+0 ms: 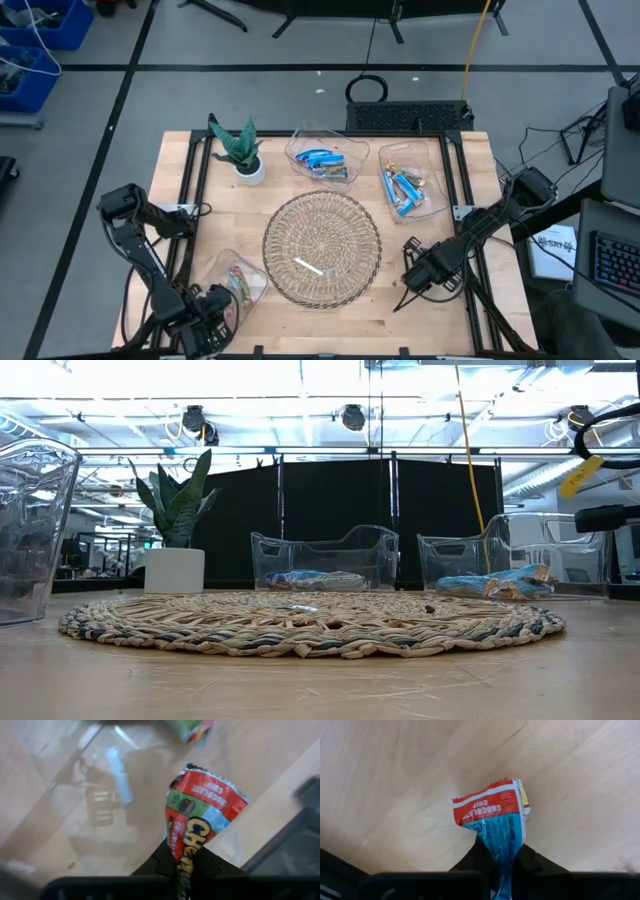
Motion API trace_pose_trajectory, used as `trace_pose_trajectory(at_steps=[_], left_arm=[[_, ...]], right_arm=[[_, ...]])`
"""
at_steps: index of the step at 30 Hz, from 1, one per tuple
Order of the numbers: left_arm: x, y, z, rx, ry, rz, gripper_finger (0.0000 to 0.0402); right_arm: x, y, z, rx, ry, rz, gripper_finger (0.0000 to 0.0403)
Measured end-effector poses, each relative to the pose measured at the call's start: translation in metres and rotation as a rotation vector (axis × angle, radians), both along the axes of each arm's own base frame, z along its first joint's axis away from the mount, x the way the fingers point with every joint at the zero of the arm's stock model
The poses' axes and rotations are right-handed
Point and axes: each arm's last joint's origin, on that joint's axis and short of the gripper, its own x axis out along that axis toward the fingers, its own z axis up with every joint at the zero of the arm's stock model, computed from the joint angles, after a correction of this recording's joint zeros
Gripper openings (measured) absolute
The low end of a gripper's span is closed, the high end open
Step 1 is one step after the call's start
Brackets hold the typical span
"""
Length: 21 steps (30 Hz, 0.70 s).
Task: Pick and place Granola Bars by type
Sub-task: Put the left red granola bar into the bottom transparent bin, then put the red granola bar into the bottom transparent bin
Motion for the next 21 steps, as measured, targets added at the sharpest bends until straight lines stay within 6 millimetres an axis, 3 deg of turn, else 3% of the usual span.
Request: trace_pose_trajectory(at_steps=[4, 9, 14, 21], left_arm=[[0.008, 0.004, 0.0, 0.0, -0.02, 0.026, 0.0107], [0.021, 0.014, 0.01, -0.045, -0.021, 0.037, 0.0215], [0.035, 0.031, 0.049, 0.011, -0.306, 0.037, 0.0277], [0.052, 0.07, 0.117, 0.227, -0.728, -0.004, 0.0273]], right_arm=[[0.006, 0.005, 0.007, 0.016, -0.012, -0.03, 0.0019], [0.025, 0.018, 0.041, 0.031, -0.08, -0.026, 0.0011], [0.053, 0.032, 0.109, 0.034, -0.276, -0.063, 0.001], [0.099, 0.031, 0.225, 0.258, -0.778, -0.291, 0.0008]])
